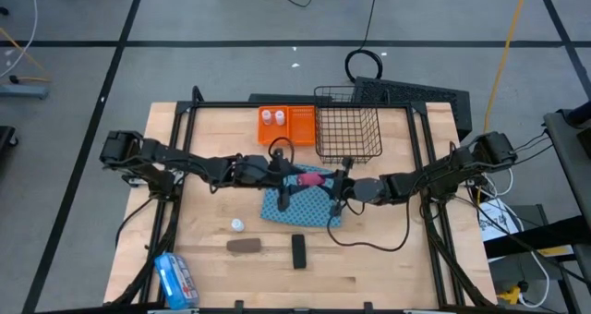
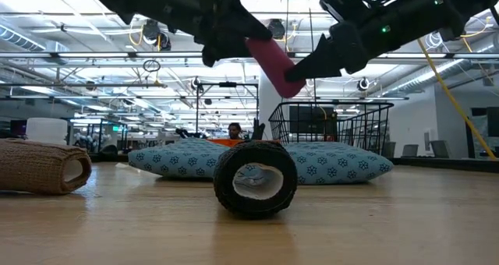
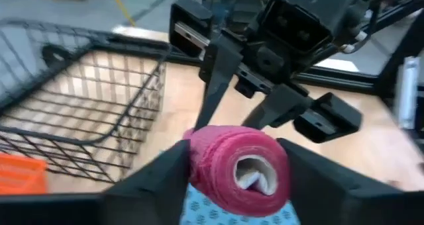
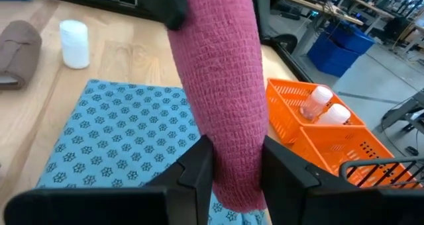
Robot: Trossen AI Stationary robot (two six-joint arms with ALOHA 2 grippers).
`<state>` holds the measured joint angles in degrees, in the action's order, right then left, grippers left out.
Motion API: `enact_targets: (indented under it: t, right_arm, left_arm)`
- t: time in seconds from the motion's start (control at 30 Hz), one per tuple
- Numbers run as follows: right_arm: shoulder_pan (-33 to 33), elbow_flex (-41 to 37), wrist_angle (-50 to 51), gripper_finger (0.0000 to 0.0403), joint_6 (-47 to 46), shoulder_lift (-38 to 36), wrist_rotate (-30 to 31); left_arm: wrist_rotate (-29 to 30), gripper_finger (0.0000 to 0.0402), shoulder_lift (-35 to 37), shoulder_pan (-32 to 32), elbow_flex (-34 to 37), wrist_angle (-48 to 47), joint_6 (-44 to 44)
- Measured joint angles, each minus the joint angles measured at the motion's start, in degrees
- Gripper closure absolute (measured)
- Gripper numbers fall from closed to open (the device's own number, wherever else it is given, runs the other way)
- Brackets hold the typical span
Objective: Pick & Place Medicine items
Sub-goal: Put the pink bandage into the right orange basket
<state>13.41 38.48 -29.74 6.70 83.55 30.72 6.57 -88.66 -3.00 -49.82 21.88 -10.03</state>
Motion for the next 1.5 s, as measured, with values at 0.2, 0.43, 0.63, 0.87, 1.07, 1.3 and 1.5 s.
enact_targets:
  t: [0.2, 0.43, 0.63, 0.87, 1.07, 1.3, 1.5]
  right_arm:
    - [0.2, -0.1, 0.5, 0.0306, -1.0, 0.1, -0.7]
    - [0.3, 0.3, 6.7, 0.0274, -9.0, -4.7, -1.1]
    - [0.4, -0.2, 17.1, 0.0239, -12.5, -10.3, -1.8]
    - [0.4, -0.2, 17.9, 0.0215, -16.3, -11.7, -1.4]
    - [0.1, -1.9, -0.1, 0.0213, -11.0, -11.1, -2.8]
    - [-1.9, -4.5, -21.3, 0.0193, -3.1, -8.0, -10.1]
    - [-3.0, -4.5, -25.0, 0.018, -3.0, -6.5, -13.5]
  left_arm:
    - [-4.1, 0.0313, 0.7, 1.1, 0.0, -1.7, -3.6]
    - [-1.4, 0.0323, 6.0, 0.0, 0.1, -3.5, 1.2]
    - [0.3, 0.0323, 9.0, -0.5, 0.3, 1.8, 4.6]
    - [-7.3, 0.0323, 8.9, 1.2, 8.0, 19.9, 4.0]
    - [-11.5, 0.0323, 8.9, 1.9, 13.4, 34.5, 2.3]
    - [-11.5, 0.0323, 8.8, 1.7, 13.6, 34.0, 2.0]
    - [-11.6, 0.0323, 8.7, 1.7, 13.6, 33.0, 2.0]
